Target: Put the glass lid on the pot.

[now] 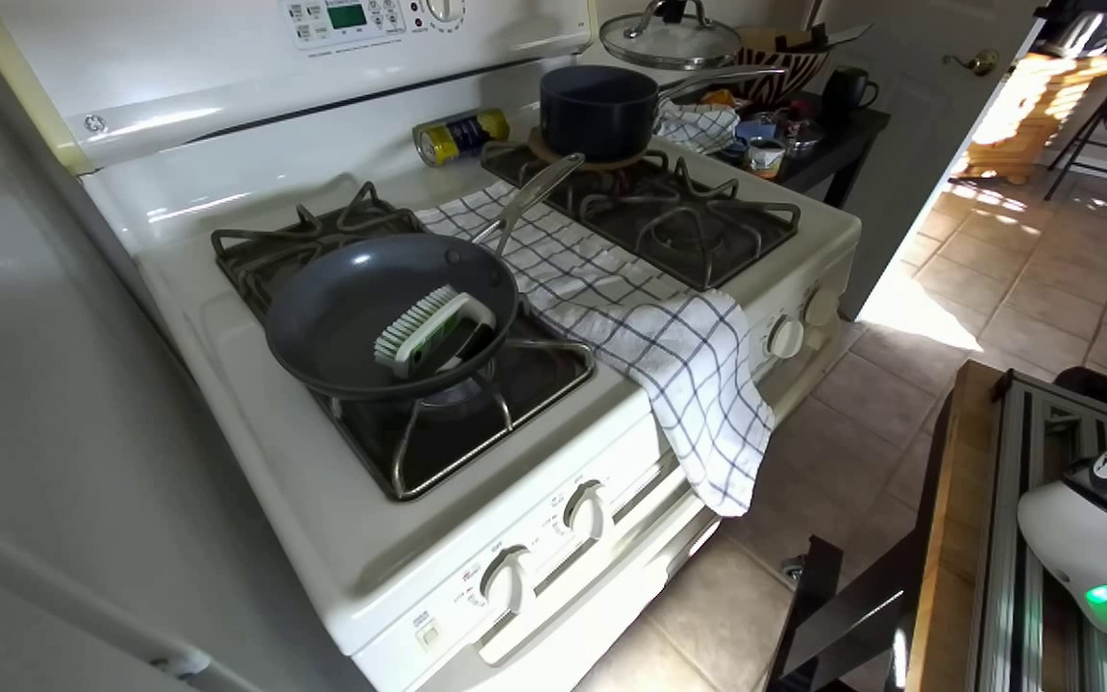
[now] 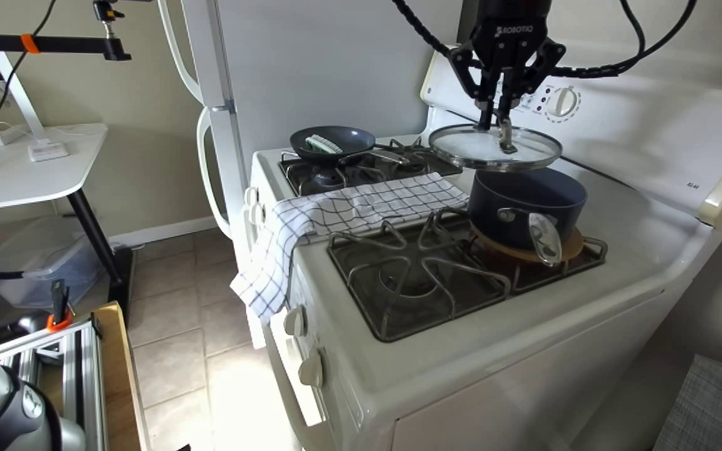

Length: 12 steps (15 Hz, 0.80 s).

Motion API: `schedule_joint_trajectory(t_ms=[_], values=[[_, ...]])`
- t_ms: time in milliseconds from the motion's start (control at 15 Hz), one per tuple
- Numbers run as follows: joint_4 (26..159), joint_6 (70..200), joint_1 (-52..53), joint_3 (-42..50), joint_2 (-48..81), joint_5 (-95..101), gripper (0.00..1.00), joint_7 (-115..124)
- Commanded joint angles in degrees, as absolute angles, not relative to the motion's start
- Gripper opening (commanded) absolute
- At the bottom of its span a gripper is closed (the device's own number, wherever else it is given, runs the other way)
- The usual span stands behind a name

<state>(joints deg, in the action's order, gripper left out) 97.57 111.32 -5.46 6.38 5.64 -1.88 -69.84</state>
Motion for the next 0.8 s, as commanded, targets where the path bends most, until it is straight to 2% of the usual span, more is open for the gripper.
schedule_joint_trajectory(t_ms=[0, 733], values=[[85.43, 107.71, -7.36, 5.81, 13.71, -5.25, 0.05, -69.76], [57.95, 94.75, -10.68, 2.61, 34.74, -4.47, 0.05, -66.21]])
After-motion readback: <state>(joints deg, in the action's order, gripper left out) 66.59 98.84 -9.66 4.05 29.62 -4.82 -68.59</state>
